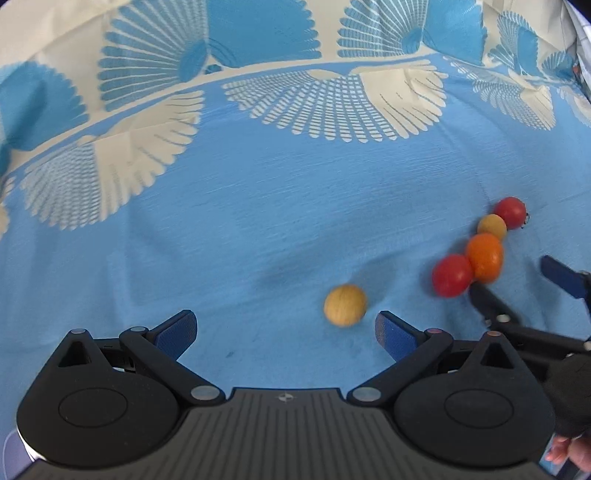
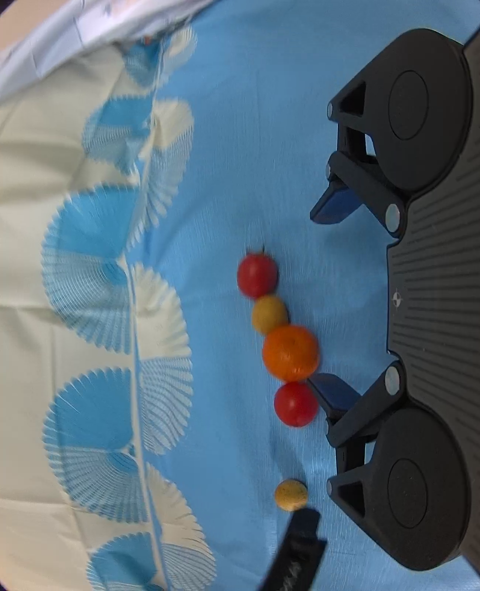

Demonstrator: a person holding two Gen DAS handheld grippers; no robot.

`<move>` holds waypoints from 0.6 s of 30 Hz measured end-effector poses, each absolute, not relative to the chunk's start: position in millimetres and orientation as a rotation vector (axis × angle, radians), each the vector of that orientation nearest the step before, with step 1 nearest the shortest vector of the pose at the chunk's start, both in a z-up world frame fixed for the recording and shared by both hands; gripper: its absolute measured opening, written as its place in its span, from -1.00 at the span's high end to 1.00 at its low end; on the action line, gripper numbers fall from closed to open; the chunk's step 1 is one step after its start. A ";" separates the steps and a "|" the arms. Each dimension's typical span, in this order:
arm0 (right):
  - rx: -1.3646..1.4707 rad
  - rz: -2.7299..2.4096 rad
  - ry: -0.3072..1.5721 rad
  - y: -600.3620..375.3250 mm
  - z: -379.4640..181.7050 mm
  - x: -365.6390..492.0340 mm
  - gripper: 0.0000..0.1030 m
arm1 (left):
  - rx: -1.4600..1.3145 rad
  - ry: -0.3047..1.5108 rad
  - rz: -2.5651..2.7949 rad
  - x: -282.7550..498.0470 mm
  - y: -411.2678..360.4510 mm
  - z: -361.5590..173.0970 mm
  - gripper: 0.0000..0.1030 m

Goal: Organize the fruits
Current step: 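Close the left tool on a yellow fruit while the right tool grasps an orange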

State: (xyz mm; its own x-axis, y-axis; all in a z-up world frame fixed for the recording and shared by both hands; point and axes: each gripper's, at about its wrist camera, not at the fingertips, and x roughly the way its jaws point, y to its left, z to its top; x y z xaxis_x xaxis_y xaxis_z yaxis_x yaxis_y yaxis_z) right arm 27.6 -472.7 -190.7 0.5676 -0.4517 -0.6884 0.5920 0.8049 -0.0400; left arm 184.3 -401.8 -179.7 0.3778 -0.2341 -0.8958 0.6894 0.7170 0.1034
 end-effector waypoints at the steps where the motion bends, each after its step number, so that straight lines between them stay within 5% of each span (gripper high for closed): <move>1: 0.200 -0.608 0.747 -472.1 -193.1 31.8 -0.56 | 0.509 1.022 -0.635 186.3 -404.3 -181.2 -0.99; 2: 0.192 -0.608 0.739 -472.0 -194.7 35.1 -0.52 | 0.505 1.020 -0.642 187.0 -405.5 -181.6 -0.97; 3: 0.181 -0.607 0.728 -471.5 -195.4 37.9 -0.51 | 0.498 1.020 -0.651 187.1 -406.0 -182.0 -0.74; 6: 0.180 -0.555 0.729 -471.4 -197.3 45.8 0.04 | 0.474 1.071 -0.692 188.1 -407.0 -183.7 0.45; 7: 0.180 -0.543 0.729 -470.1 -196.8 46.2 0.25 | 0.471 1.065 -0.700 186.1 -405.7 -182.5 0.45; 18: 0.317 -0.674 0.691 -452.9 -156.4 -29.2 0.26 | 0.372 1.051 -0.707 142.6 -351.9 -130.7 0.45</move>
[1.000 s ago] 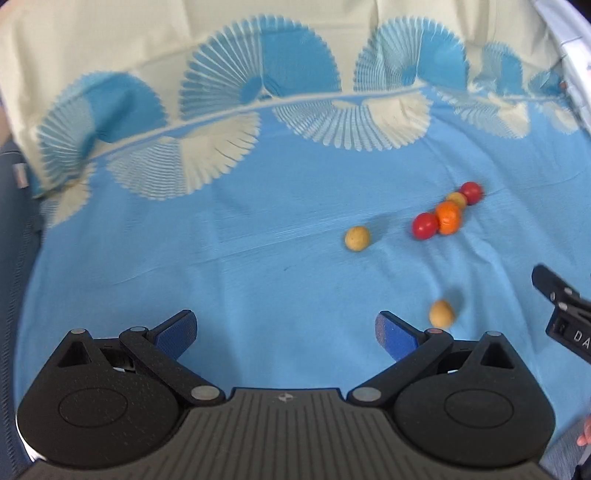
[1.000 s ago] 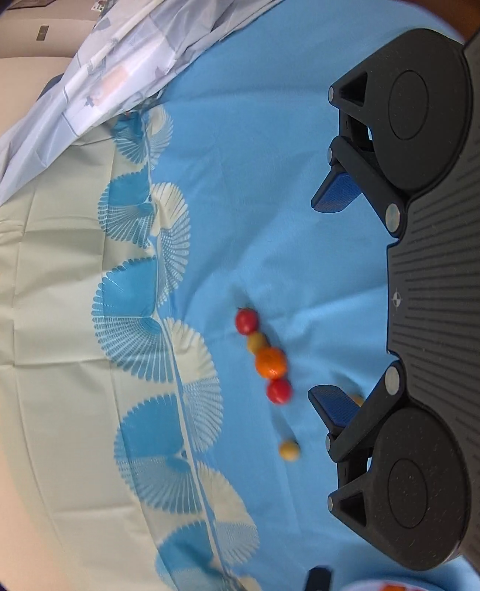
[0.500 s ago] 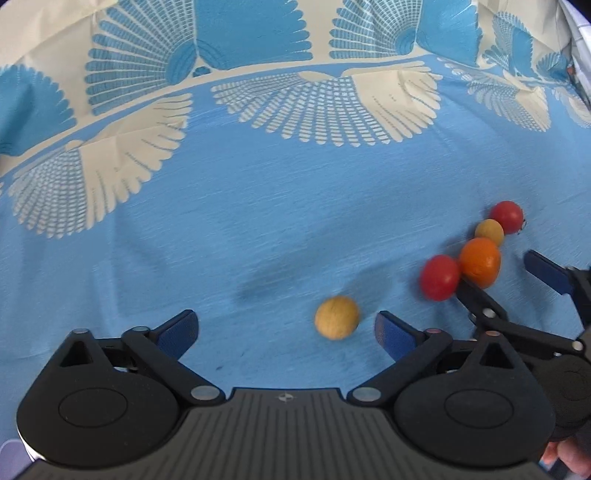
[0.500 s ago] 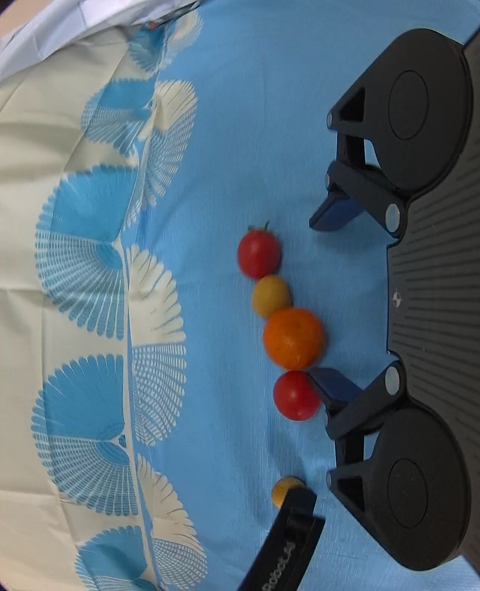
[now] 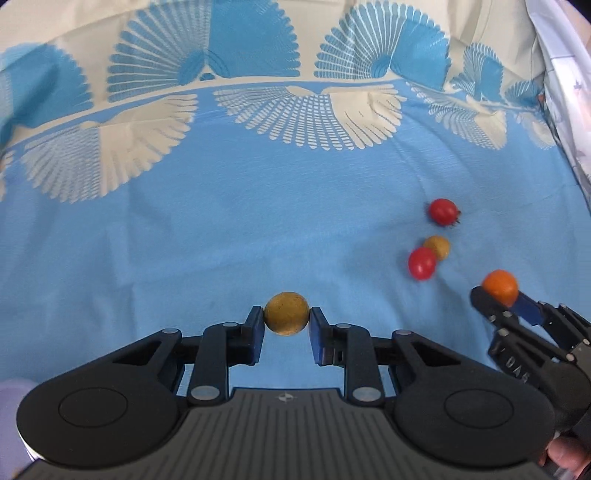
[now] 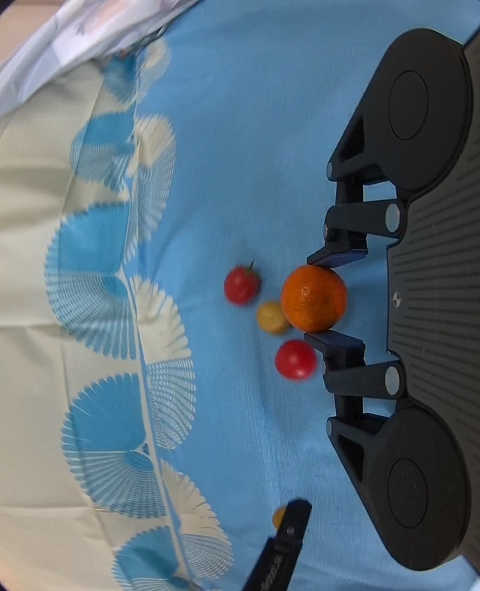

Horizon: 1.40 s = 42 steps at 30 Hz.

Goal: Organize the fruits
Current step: 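Close the left tool on a yellow fruit while the right tool grasps an orange, then carry the yellow fruit and the orange over to the plate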

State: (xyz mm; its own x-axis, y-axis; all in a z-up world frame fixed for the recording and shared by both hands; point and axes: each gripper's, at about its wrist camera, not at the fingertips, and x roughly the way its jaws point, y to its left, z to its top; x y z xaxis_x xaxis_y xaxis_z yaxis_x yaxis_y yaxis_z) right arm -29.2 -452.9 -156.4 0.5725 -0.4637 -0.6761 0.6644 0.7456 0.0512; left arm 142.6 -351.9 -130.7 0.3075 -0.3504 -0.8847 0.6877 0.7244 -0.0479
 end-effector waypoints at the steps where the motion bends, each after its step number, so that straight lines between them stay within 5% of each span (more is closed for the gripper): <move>1: 0.317 -0.678 0.682 -448.5 -150.6 -37.0 0.26 | 0.365 1.053 -0.701 136.2 -343.0 -124.5 0.45; 18: 0.286 -0.399 0.658 -283.7 -51.8 -102.0 0.26 | 0.235 1.055 -0.536 35.0 -135.6 -28.9 0.45; 42: 0.120 -0.140 0.688 -112.3 0.8 -102.9 0.26 | 0.024 0.976 -0.373 -3.2 49.7 1.6 0.45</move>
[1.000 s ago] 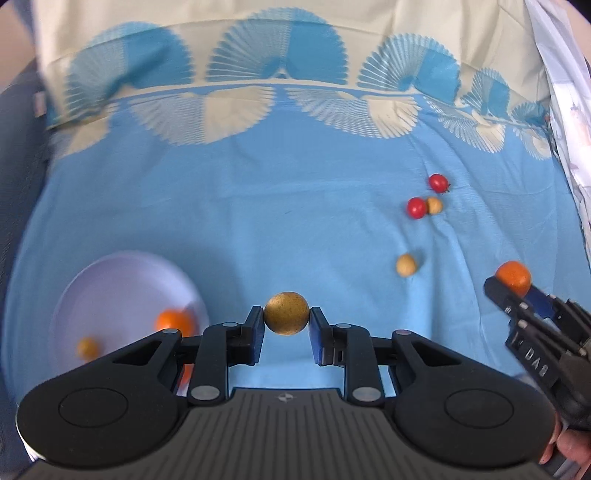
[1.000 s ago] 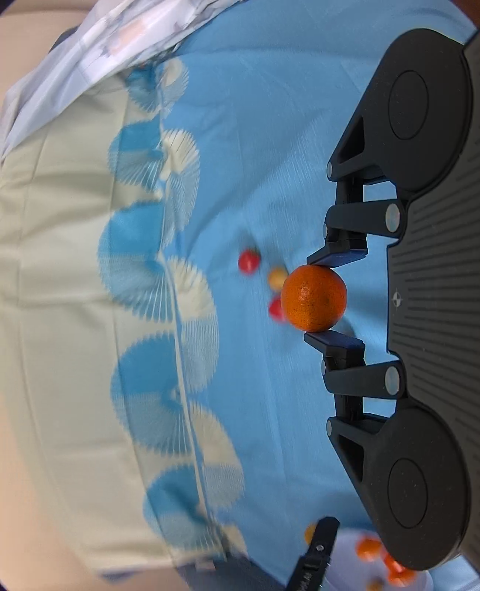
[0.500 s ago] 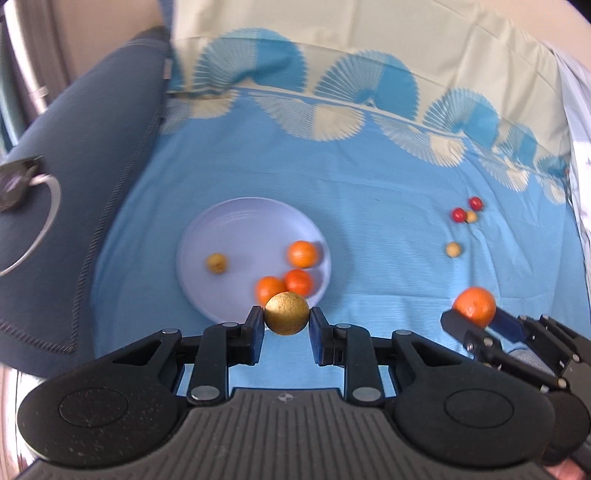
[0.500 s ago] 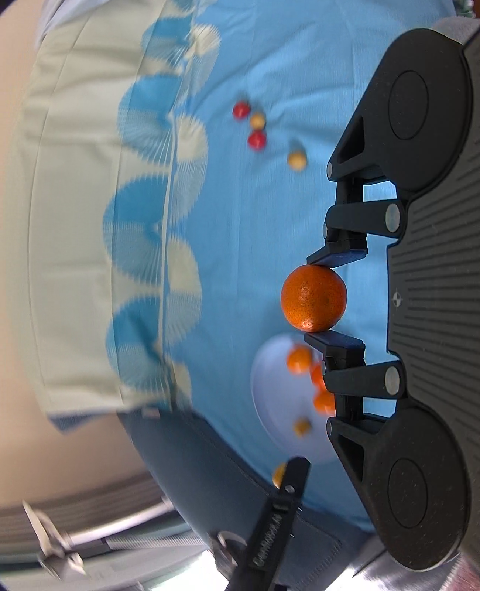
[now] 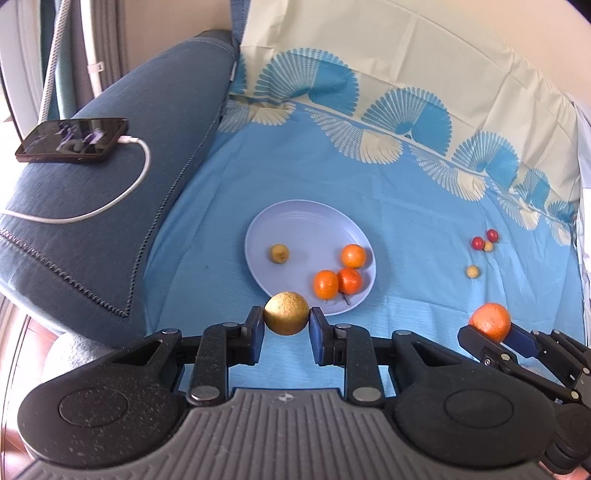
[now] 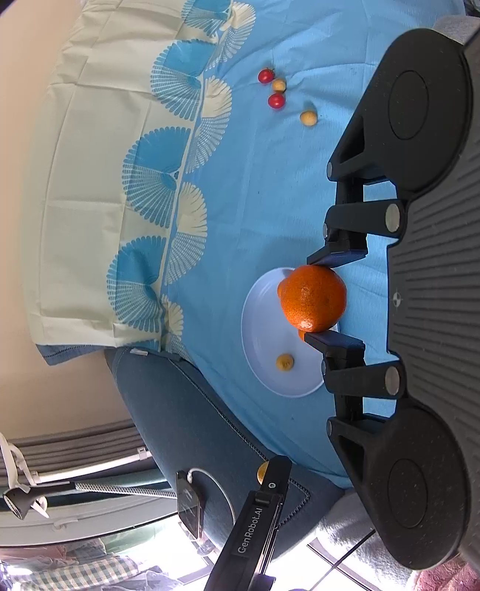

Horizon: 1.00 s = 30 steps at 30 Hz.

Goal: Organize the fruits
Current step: 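Carry the yellow fruit and the orange over to the plate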

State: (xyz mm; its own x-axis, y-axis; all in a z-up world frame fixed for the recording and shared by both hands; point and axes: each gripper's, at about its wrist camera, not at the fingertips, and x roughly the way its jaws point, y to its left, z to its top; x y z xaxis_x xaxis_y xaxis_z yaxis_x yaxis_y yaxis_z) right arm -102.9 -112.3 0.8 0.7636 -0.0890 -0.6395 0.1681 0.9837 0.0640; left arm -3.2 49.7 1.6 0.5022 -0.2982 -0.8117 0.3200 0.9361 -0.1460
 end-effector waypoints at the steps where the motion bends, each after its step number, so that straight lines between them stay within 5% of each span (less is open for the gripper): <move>1: 0.115 -0.138 0.690 -109.6 1.3 -102.9 0.26 | 0.021 0.974 -0.372 -3.6 52.4 2.0 0.45; 30: 0.084 -0.134 0.682 -95.7 7.1 -103.9 0.26 | -0.022 0.957 -0.367 -2.3 65.1 4.4 0.45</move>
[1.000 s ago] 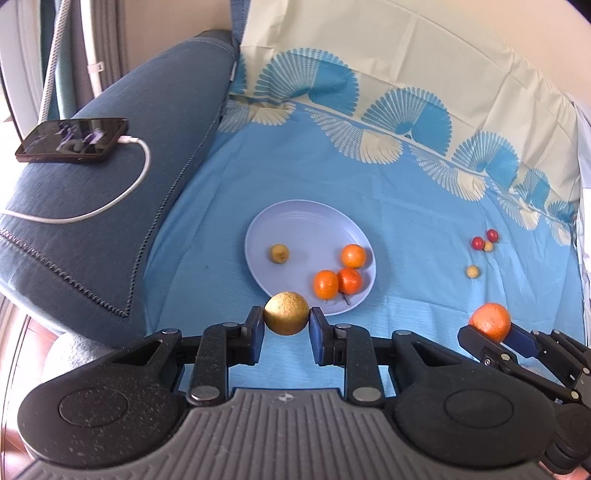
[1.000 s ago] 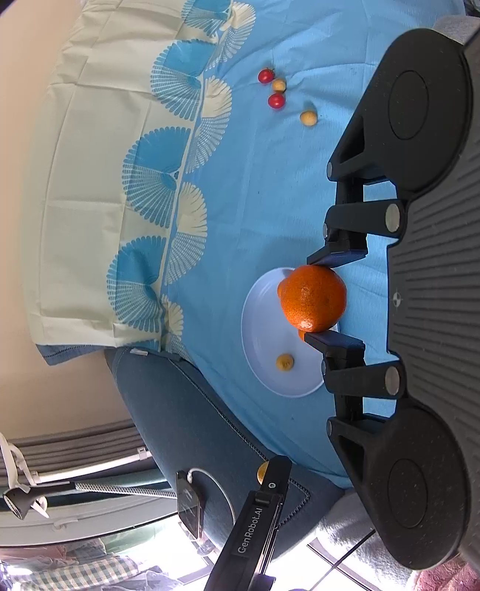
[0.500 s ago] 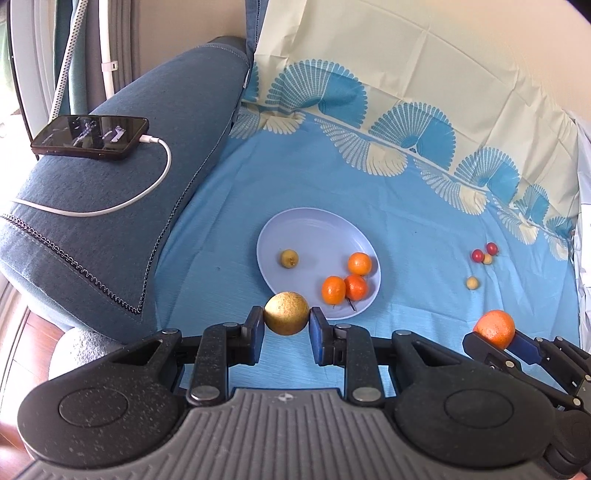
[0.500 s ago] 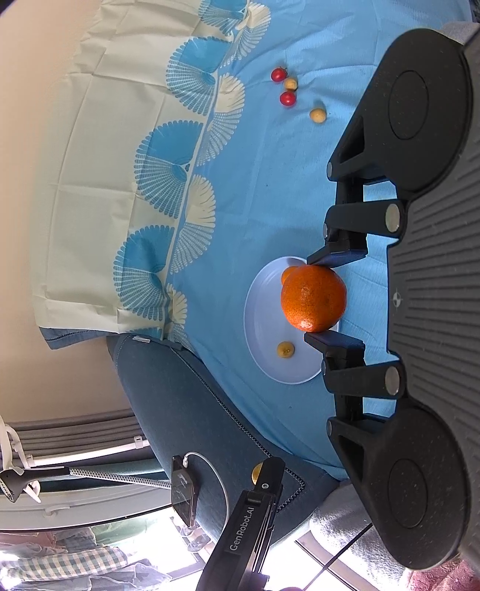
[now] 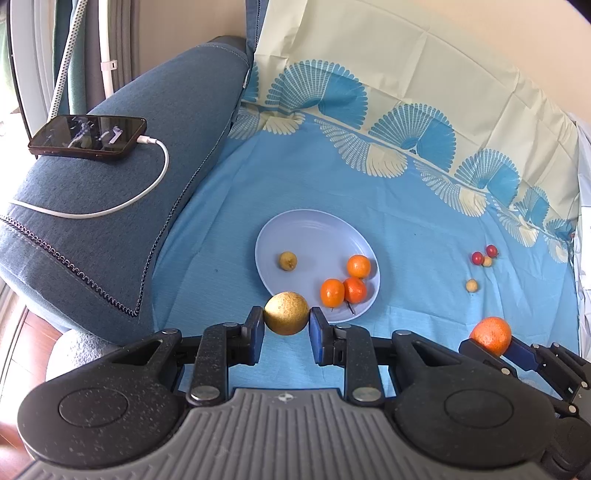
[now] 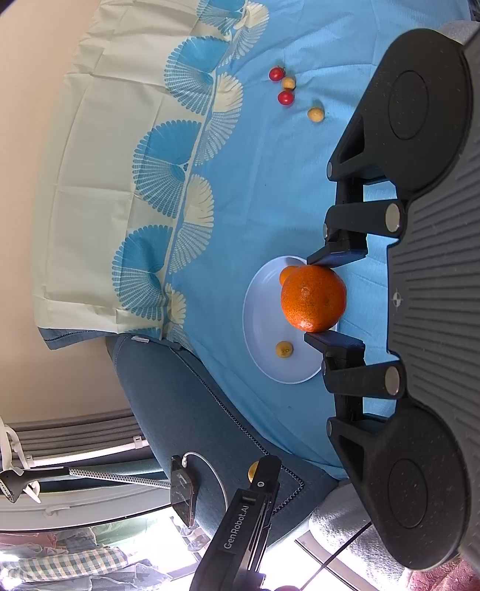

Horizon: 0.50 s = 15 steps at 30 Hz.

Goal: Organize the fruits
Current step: 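Carry the yellow fruit and the orange over to the plate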

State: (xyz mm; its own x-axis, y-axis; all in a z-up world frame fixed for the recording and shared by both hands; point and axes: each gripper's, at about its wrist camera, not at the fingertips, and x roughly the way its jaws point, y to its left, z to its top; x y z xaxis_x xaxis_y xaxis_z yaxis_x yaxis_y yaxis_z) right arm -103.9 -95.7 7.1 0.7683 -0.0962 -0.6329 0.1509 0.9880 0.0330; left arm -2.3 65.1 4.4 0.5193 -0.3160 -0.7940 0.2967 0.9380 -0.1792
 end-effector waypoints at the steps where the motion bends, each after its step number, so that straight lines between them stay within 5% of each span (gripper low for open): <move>1: 0.084 -0.134 0.683 -96.4 6.9 -103.3 0.26 | -0.022 0.958 -0.367 -0.8 65.1 4.3 0.45; 15: 0.095 -0.125 0.724 -105.7 -7.1 -73.7 0.26 | -0.026 0.984 -0.348 35.6 55.2 -6.5 0.45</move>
State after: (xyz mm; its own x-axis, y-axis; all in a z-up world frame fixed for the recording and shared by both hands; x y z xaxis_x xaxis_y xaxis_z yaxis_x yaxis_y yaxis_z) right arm -73.7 -105.7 -7.1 0.7420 -0.0814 -0.6654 0.1470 0.9882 0.0430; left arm 35.6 55.2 -6.5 0.5026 -0.3001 -0.8108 0.2764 0.9444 -0.1782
